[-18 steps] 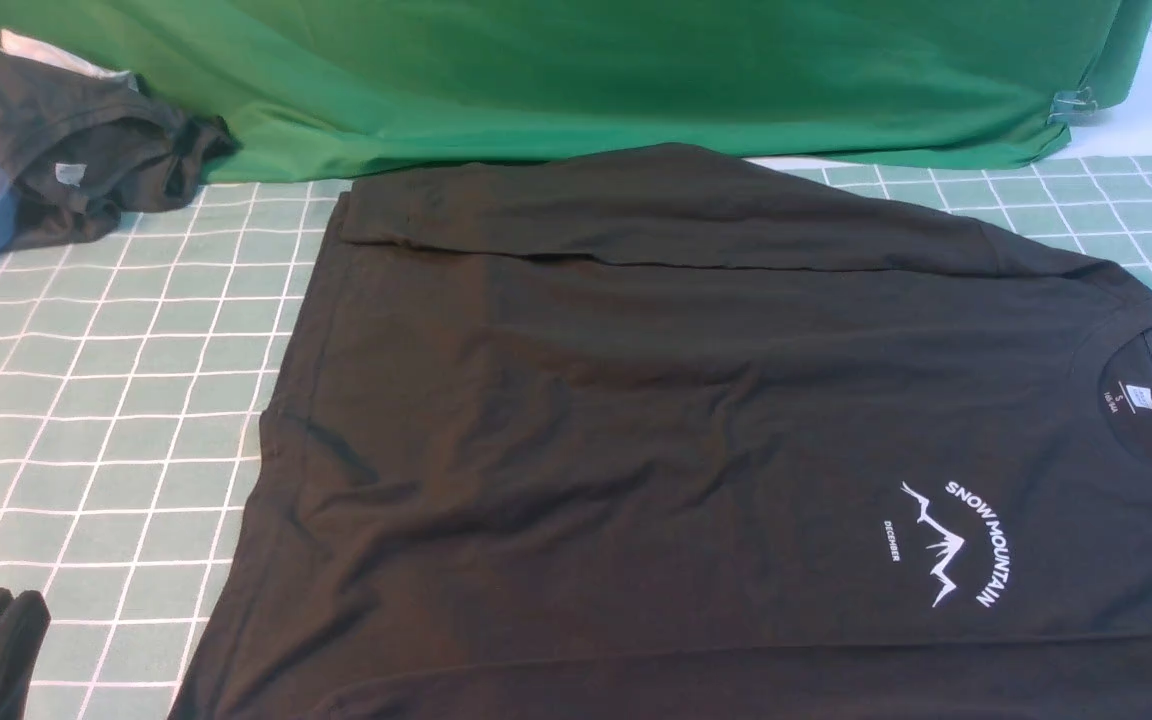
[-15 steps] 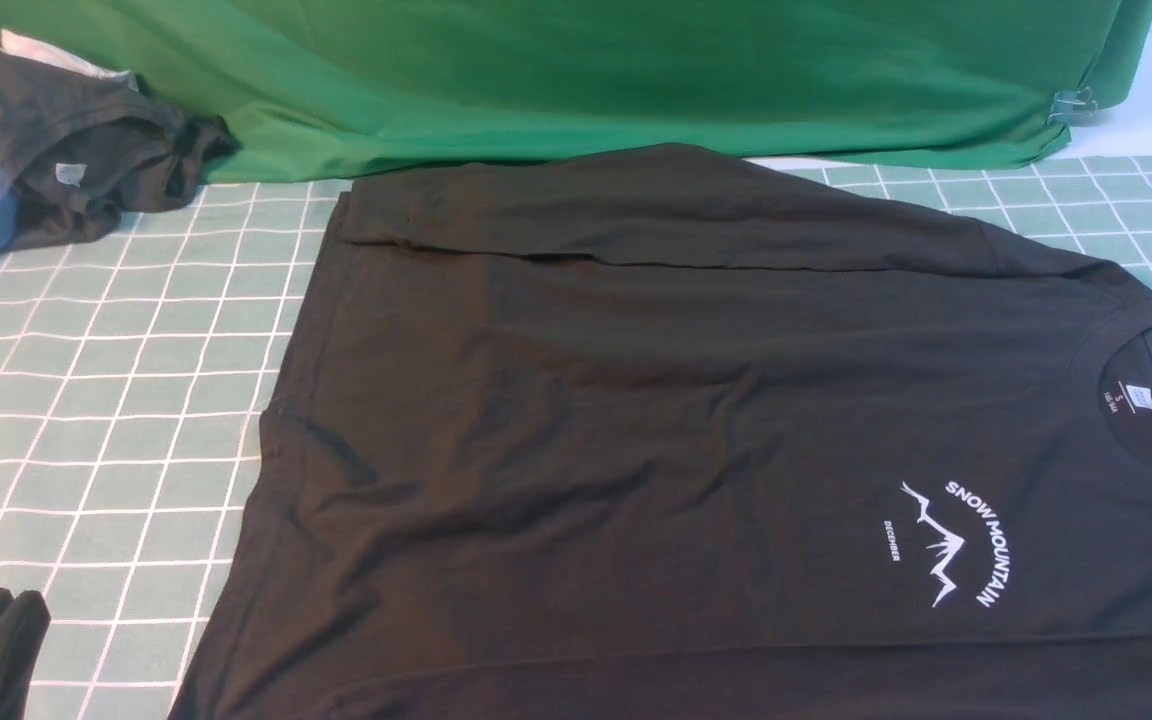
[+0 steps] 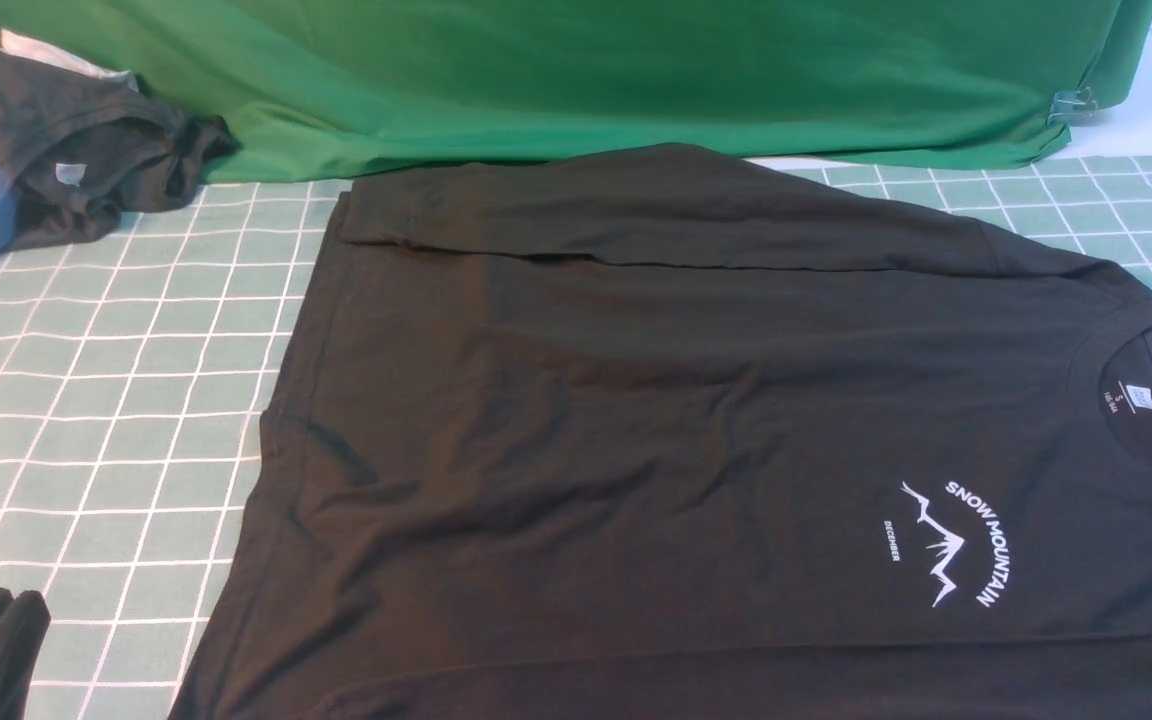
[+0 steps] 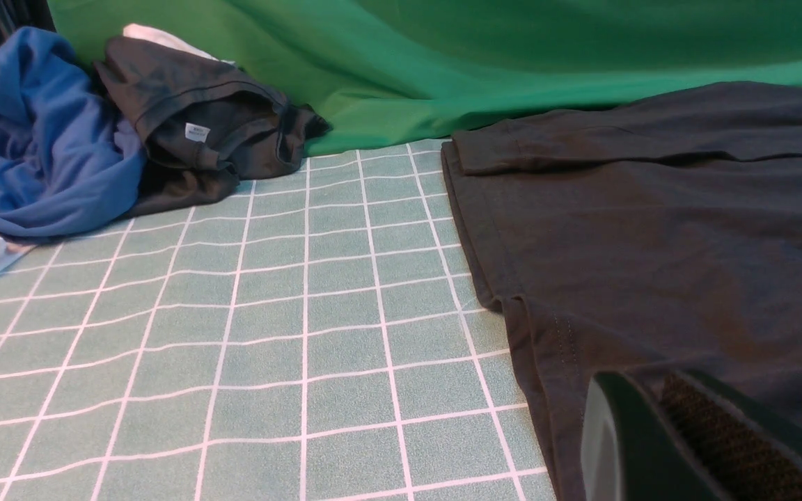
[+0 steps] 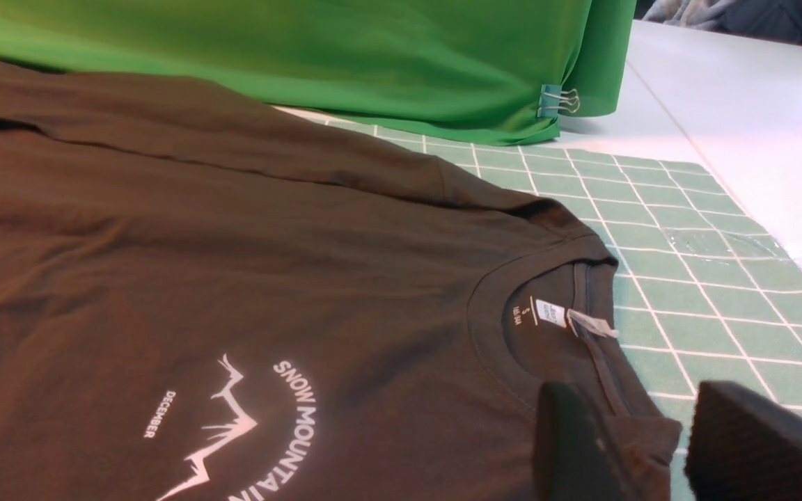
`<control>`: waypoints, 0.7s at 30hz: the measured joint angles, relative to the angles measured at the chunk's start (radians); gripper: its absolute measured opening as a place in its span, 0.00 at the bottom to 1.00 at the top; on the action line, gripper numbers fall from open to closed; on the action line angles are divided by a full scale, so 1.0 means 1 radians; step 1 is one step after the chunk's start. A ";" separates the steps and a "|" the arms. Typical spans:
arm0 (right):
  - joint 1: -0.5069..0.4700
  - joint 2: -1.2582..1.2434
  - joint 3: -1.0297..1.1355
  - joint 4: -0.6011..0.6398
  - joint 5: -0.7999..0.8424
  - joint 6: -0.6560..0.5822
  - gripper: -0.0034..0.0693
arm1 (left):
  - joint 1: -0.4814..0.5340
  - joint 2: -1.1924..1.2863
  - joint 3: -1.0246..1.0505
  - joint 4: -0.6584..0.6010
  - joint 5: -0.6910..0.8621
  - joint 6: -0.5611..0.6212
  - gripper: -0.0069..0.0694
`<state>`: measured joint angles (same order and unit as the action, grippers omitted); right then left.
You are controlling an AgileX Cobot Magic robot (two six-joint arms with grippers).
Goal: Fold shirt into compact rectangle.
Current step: 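Grasp the left edge of the dark T-shirt lying flat on the table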
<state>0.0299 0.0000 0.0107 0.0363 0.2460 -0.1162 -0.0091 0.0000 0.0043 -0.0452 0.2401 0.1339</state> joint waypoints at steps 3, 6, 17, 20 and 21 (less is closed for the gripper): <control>0.000 0.000 0.000 0.000 0.000 0.000 0.38 | 0.000 0.000 0.000 0.008 0.000 0.000 0.14; 0.000 0.000 0.000 0.000 0.000 0.000 0.38 | 0.000 0.000 0.000 0.075 -0.032 0.001 0.14; 0.000 0.000 0.000 0.000 -0.001 0.000 0.38 | 0.000 0.000 0.000 -0.161 -0.401 -0.209 0.14; 0.000 0.000 0.000 0.003 -0.010 0.009 0.38 | 0.000 0.000 0.000 -0.180 -0.456 -0.244 0.14; 0.000 0.000 0.000 0.023 -0.026 0.038 0.38 | 0.000 0.000 0.000 -0.183 -0.474 -0.259 0.14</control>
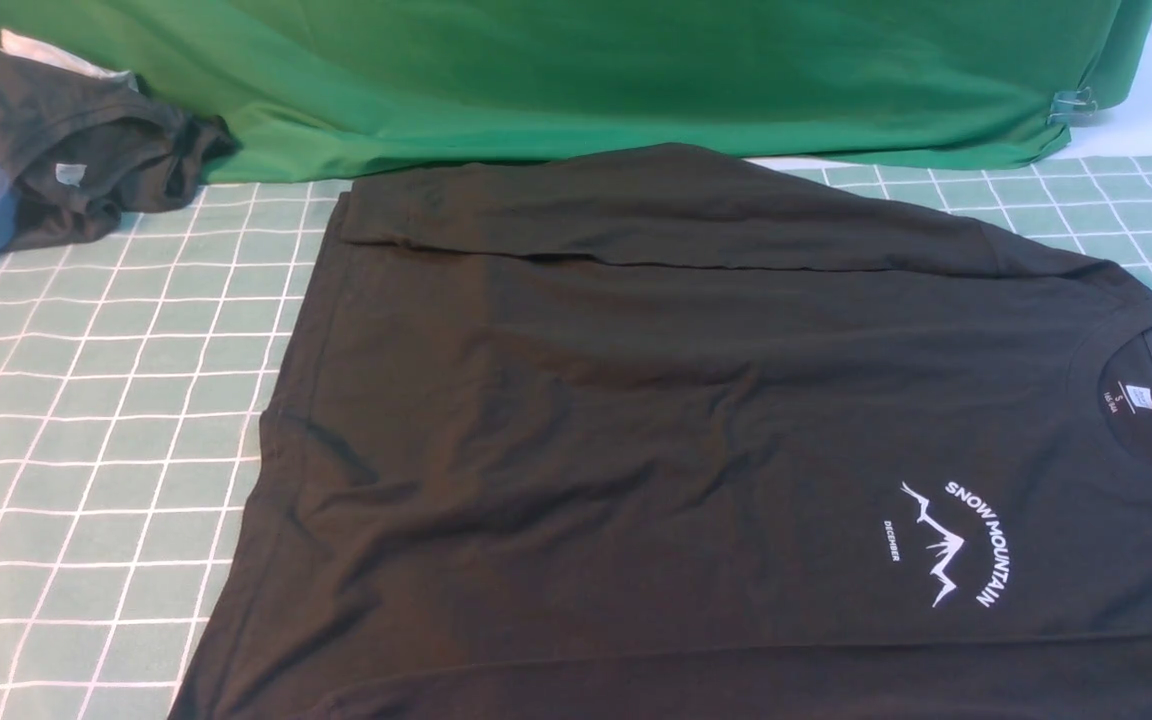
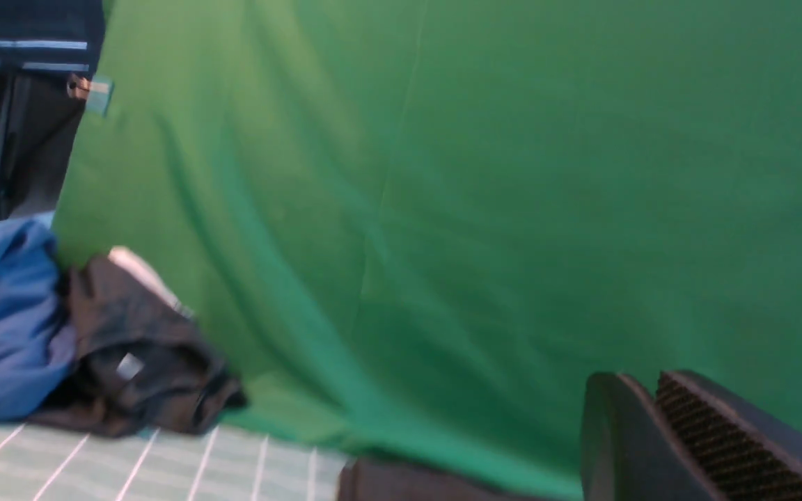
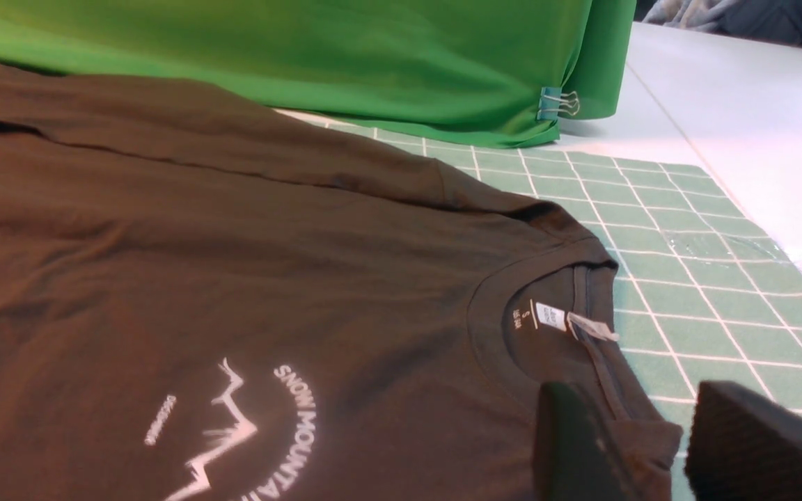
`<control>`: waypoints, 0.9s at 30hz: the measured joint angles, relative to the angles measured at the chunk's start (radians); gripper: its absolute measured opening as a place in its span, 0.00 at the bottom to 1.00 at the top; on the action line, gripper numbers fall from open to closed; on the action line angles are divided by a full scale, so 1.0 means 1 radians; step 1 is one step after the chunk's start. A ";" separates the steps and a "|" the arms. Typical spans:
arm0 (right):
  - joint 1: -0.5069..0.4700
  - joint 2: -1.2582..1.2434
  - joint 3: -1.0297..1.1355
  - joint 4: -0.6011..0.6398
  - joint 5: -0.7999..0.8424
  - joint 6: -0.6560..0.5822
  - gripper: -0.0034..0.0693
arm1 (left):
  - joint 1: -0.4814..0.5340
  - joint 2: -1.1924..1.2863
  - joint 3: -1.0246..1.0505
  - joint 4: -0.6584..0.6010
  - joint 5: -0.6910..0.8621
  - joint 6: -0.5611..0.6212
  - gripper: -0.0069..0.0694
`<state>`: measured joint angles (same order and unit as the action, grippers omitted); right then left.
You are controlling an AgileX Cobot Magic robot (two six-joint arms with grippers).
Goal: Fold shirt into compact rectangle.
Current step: 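Grasp the left edge of the dark T-shirt lying flat on the table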
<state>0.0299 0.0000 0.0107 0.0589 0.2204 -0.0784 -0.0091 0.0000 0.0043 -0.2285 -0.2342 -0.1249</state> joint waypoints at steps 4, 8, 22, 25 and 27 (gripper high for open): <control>0.001 0.000 0.000 0.132 -0.108 0.205 0.38 | 0.000 0.000 0.000 -0.010 -0.070 -0.135 0.14; 0.002 0.000 0.000 0.196 -0.273 0.473 0.38 | 0.000 0.000 0.000 -0.010 -0.249 -0.384 0.14; 0.018 0.000 -0.023 0.205 -0.376 0.523 0.33 | 0.000 0.485 -0.633 0.050 0.789 -0.179 0.14; 0.048 0.038 -0.119 0.205 -0.252 0.424 0.19 | 0.000 0.683 -0.692 0.004 1.011 -0.041 0.14; 0.076 0.103 -0.215 0.204 -0.180 0.315 0.11 | 0.000 0.810 -0.696 -0.050 1.100 0.059 0.13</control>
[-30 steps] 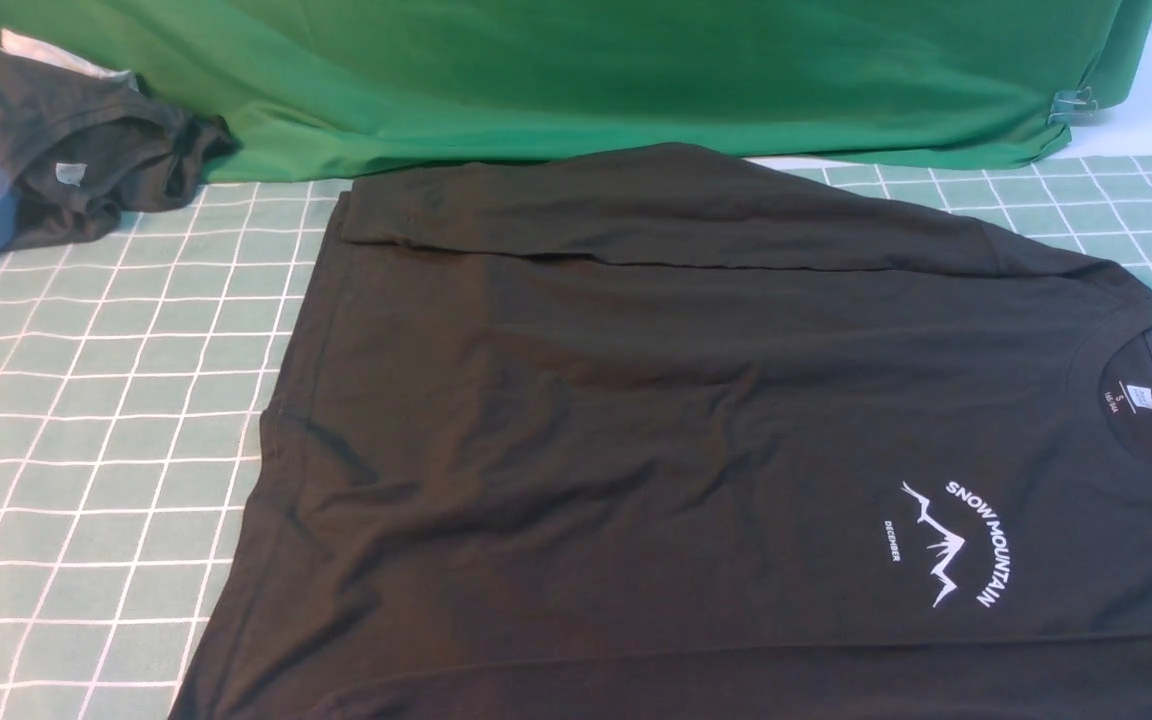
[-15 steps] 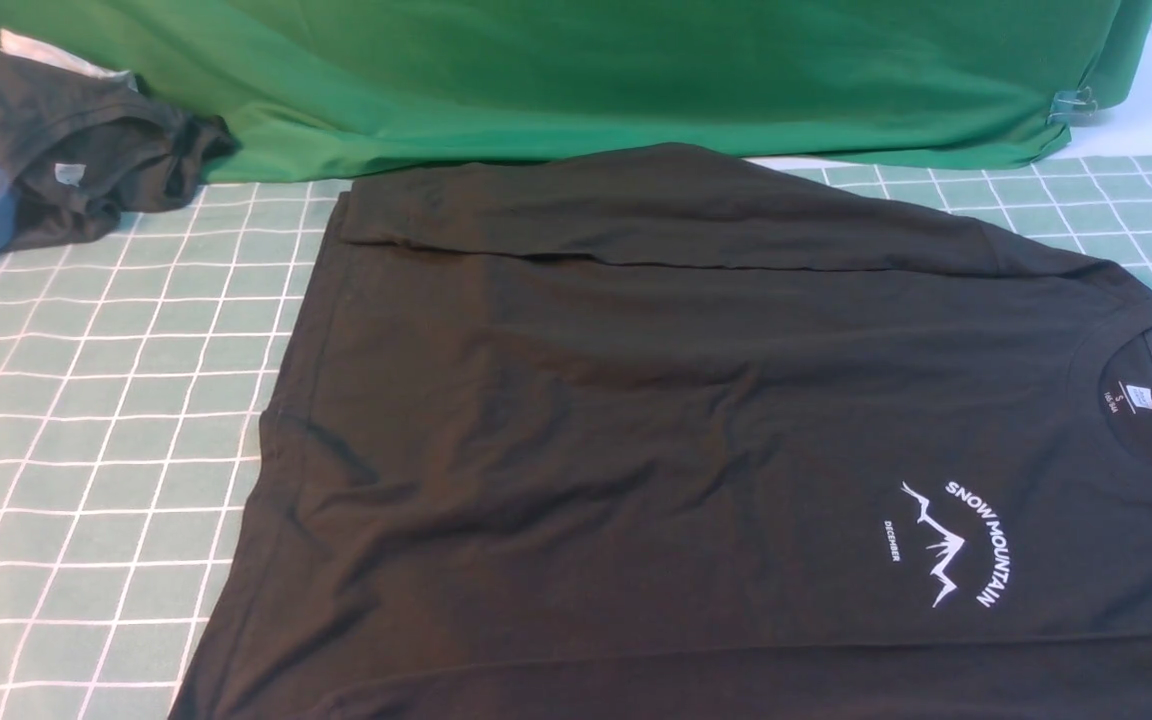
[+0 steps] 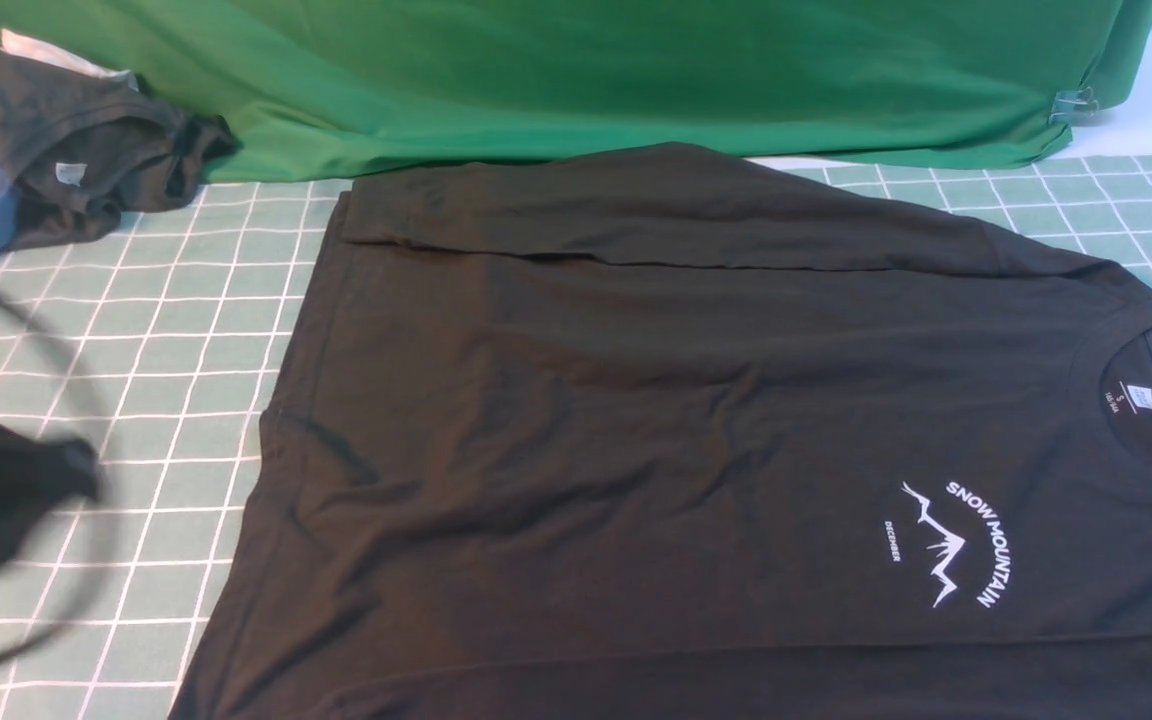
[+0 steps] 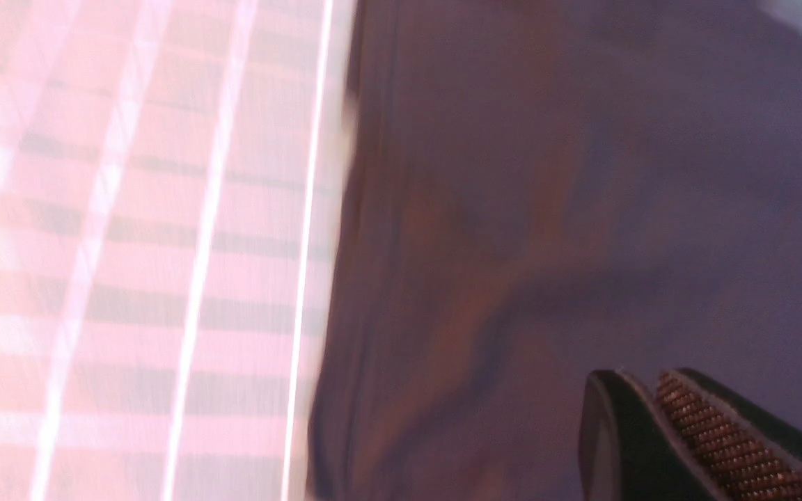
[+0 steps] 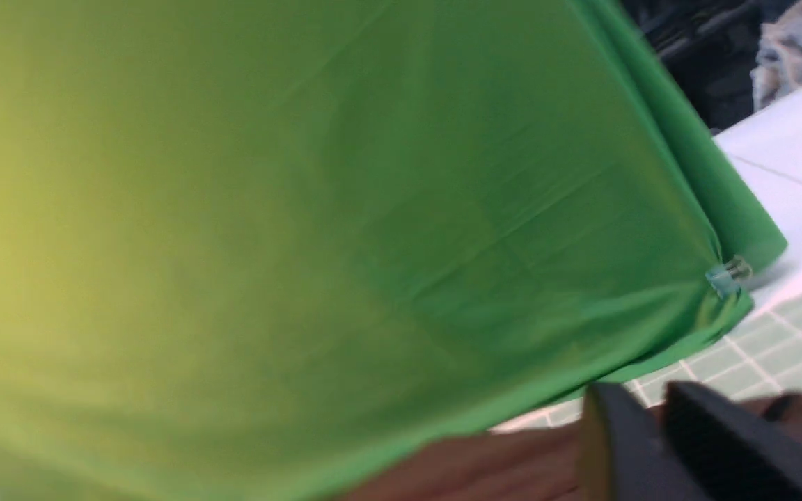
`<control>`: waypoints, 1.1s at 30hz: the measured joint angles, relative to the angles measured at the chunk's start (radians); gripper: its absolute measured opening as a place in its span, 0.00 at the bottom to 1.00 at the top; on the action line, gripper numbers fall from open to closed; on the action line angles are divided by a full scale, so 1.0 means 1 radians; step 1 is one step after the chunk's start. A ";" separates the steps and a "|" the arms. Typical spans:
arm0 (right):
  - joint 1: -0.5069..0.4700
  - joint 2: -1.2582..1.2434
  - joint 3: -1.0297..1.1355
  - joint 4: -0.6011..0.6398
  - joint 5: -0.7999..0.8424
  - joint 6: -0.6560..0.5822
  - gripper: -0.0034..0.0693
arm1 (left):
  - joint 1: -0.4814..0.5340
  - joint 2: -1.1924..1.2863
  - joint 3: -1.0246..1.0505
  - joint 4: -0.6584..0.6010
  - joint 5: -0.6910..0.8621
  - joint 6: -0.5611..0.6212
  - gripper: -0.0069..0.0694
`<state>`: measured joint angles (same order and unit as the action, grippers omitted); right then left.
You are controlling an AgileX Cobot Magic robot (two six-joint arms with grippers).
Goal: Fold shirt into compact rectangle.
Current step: 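Grasp the left edge of the dark T-shirt lying flat on the table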
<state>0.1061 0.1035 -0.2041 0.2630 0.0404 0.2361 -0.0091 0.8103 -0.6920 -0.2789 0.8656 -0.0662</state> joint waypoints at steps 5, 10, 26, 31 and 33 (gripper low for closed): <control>0.068 0.256 -0.248 0.000 0.231 -0.203 0.08 | -0.077 0.220 0.022 -0.068 0.032 0.113 0.09; 0.114 0.488 -0.356 0.003 0.407 -0.302 0.08 | -0.287 0.343 0.069 0.137 0.002 -0.087 0.09; 0.172 0.632 -0.362 0.016 0.429 -0.349 0.08 | -0.469 0.627 0.079 0.326 -0.108 -0.298 0.42; 0.172 0.632 -0.362 0.017 0.427 -0.349 0.08 | -0.469 0.647 0.079 0.323 -0.116 -0.298 0.71; 0.172 0.632 -0.362 0.017 0.427 -0.349 0.08 | -0.469 0.655 0.079 0.323 -0.125 -0.298 0.79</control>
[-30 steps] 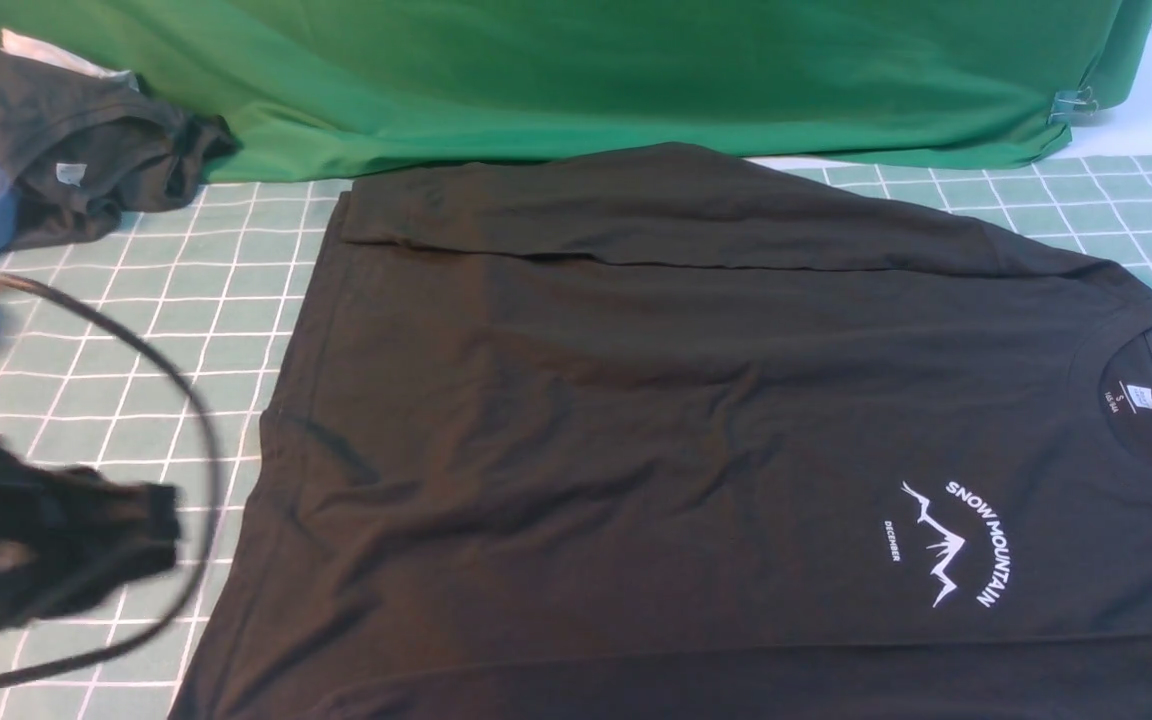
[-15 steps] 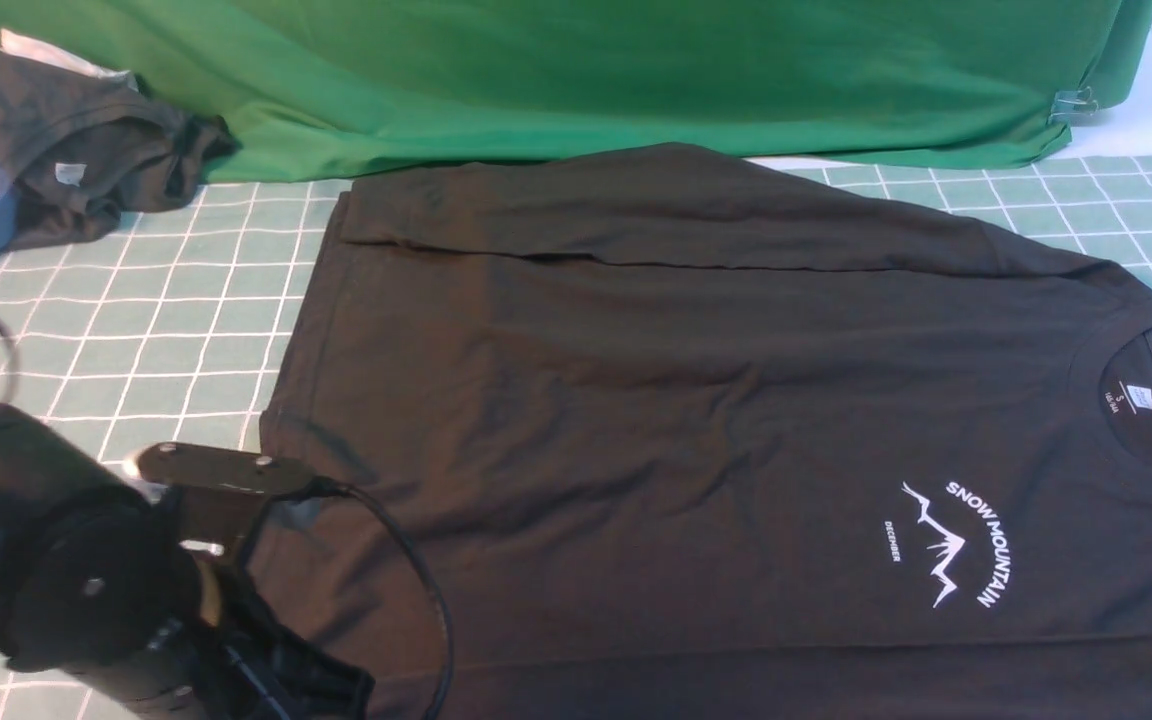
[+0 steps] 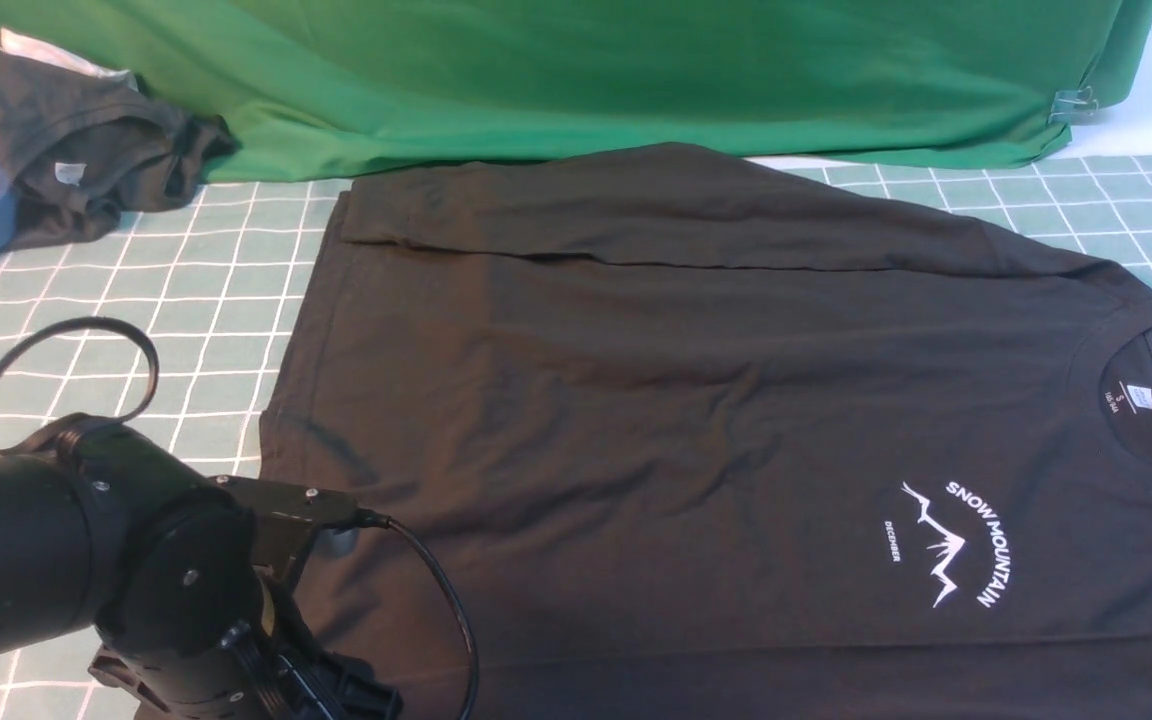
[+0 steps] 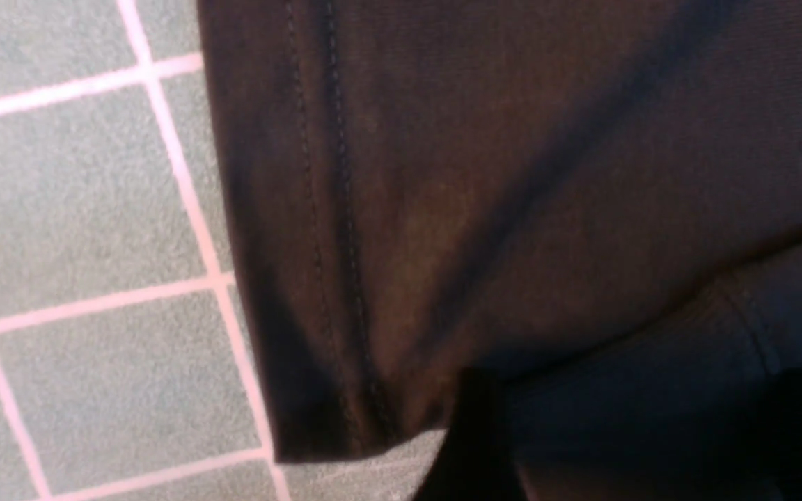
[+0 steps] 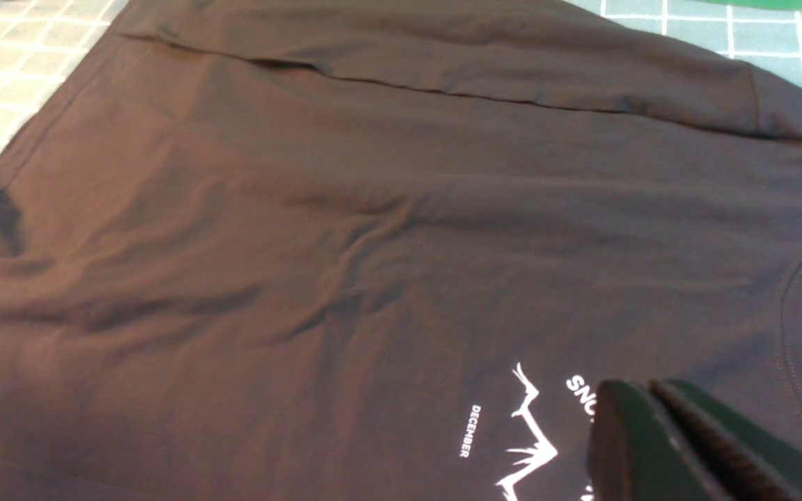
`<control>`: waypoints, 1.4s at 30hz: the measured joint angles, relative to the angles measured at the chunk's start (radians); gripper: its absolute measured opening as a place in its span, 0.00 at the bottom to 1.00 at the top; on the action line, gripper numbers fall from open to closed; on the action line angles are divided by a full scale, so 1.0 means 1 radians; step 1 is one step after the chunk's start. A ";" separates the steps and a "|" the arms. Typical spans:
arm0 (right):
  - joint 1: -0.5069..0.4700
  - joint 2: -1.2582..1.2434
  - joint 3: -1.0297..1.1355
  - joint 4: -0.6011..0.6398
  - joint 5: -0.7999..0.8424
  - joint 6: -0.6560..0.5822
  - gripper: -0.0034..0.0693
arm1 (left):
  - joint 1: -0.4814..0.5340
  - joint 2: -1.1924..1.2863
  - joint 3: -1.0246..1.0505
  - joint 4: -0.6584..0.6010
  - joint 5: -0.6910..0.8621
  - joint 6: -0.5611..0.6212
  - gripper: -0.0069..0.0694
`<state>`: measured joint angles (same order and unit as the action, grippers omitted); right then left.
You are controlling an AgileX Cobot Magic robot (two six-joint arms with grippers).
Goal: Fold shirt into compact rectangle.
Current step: 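Grasp the left edge of the dark T-shirt lying flat on the table, then fold the left side of the black T-shirt inward over its body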
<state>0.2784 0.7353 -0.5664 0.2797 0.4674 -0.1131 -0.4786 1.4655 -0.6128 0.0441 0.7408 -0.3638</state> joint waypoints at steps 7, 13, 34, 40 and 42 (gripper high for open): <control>0.000 0.000 0.000 0.001 -0.003 0.000 0.09 | 0.000 0.024 0.000 -0.001 -0.017 0.000 0.84; 0.000 0.000 0.000 0.001 -0.003 0.000 0.09 | -0.001 0.029 -0.002 -0.018 -0.018 0.000 0.69; 0.000 0.000 0.000 0.003 -0.003 0.000 0.08 | -0.001 -0.140 -0.135 -0.103 0.196 0.092 0.15; 0.000 0.000 0.000 0.004 -0.011 0.000 0.08 | 0.003 -0.156 -0.296 0.119 0.213 0.003 0.15; 0.000 0.000 0.000 0.004 -0.011 0.000 0.08 | 0.027 -0.139 -0.339 0.151 0.215 -0.005 0.15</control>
<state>0.2784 0.7353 -0.5664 0.2835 0.4561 -0.1131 -0.4521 1.3261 -0.9517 0.1955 0.9561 -0.3686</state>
